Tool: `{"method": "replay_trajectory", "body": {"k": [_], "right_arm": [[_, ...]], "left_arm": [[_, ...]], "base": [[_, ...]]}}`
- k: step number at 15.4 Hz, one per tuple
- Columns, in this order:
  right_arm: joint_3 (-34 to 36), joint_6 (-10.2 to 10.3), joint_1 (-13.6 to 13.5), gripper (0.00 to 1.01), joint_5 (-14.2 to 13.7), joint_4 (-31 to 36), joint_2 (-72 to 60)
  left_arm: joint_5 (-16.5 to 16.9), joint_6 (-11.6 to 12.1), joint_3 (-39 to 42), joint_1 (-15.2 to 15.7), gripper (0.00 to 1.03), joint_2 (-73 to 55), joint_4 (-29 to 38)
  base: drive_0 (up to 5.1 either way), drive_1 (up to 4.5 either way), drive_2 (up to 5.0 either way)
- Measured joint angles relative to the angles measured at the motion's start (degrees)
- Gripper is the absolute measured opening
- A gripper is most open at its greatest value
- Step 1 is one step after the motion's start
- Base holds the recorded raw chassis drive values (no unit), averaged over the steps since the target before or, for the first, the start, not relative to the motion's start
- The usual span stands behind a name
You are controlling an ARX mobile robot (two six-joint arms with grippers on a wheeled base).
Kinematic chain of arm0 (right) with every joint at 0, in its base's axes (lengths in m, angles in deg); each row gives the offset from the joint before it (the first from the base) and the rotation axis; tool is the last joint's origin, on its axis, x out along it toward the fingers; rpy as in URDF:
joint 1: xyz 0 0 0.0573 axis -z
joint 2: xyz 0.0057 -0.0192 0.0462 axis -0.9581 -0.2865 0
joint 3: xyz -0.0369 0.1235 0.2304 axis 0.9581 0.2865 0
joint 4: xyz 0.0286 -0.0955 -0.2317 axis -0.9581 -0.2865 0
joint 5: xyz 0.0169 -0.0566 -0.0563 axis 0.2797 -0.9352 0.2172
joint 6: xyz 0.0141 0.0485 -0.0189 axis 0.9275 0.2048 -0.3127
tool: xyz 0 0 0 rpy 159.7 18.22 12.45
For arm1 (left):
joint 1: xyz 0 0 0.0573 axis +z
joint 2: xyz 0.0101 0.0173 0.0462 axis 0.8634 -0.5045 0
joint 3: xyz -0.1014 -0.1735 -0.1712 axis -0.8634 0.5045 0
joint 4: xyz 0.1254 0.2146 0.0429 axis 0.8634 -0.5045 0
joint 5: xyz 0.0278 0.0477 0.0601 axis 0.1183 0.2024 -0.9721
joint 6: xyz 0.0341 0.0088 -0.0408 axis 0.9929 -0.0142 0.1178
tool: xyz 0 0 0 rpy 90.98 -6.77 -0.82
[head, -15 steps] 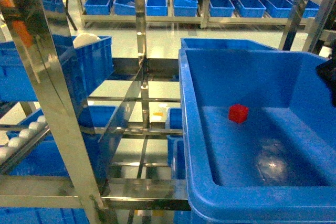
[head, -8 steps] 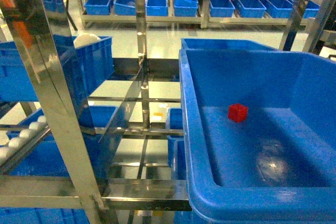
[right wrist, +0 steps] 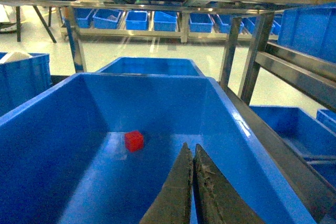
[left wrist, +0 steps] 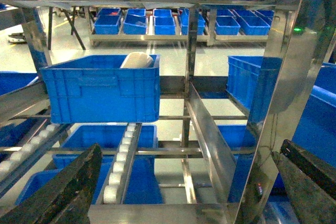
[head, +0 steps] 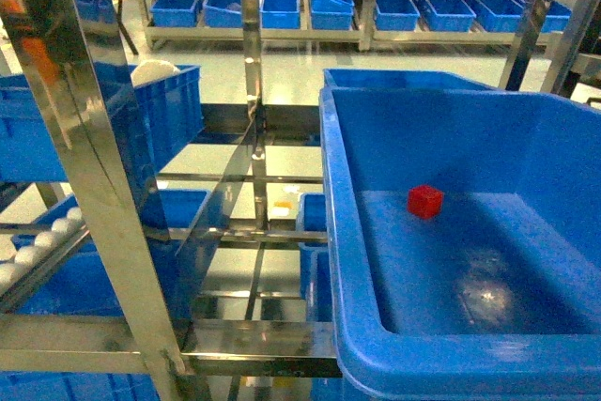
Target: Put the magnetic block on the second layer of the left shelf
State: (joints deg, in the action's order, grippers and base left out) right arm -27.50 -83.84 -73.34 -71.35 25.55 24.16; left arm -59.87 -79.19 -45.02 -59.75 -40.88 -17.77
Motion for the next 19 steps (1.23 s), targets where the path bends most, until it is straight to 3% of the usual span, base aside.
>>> {"method": "replay_trajectory", "body": {"k": [10,11,19], "right_arm": [[5.46,0.31,0.0,0.02,0.0,-8.68,14.36],[7.08,0.33,0.0,0.02,0.0,-6.75,15.21],[7.06,0.33,0.0,0.02,0.02,-17.64,25.73]], "left_arm": [[-0.02,0.0,0.0,0.0,0.98,0.0,0.0],[0.0,0.0,0.0,0.0,0.98,0.0,0.0],[0.0,0.0,0.0,0.0,0.98,0.0,0.0]], "base": [[0.0,0.0,0.0],[0.0,0.0,0.0],[0.0,0.0,0.0]]}}
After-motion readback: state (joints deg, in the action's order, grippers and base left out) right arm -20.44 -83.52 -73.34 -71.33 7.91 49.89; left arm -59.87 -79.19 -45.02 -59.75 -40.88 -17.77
